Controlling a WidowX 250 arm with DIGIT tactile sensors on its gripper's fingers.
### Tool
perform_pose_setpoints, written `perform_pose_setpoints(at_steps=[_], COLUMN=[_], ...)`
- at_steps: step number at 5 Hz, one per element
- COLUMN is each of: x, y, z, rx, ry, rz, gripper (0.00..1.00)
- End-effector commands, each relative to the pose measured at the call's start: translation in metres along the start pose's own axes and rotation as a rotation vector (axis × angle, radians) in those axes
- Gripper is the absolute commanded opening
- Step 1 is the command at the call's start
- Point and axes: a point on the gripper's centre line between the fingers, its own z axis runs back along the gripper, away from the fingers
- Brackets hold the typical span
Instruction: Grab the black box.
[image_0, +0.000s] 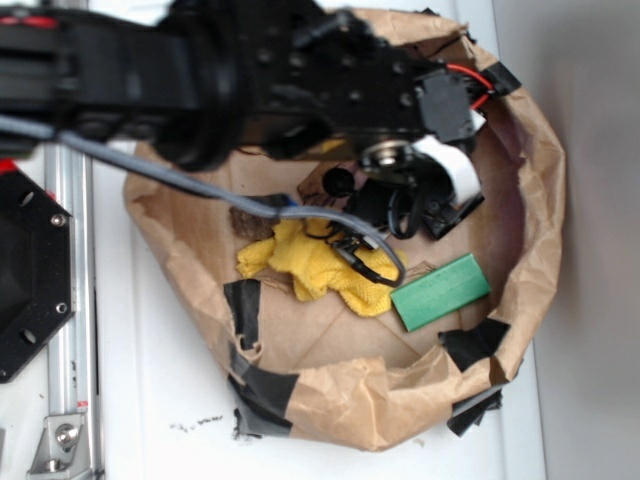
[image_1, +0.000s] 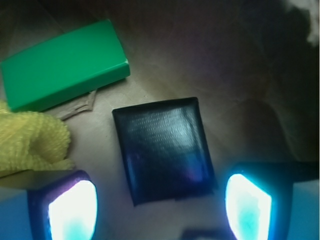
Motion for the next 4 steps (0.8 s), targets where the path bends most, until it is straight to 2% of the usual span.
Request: perform_pose_setpoints(at_steps=[1, 2, 3, 4], x=[0.032, 0.040, 0.038, 0.023], y=[-0.008, -0.023, -0.027, -0.025], z=[-0.038, -0.047, -0.038, 0.015], rx=[0.009, -0.023, 0.010, 0.071], ry=[-0.034, -0.041, 0.016, 0.100], rz=[-0.170, -0.192, -0.155, 0.004], gripper=[1.00, 1.00, 0.00, 0.00])
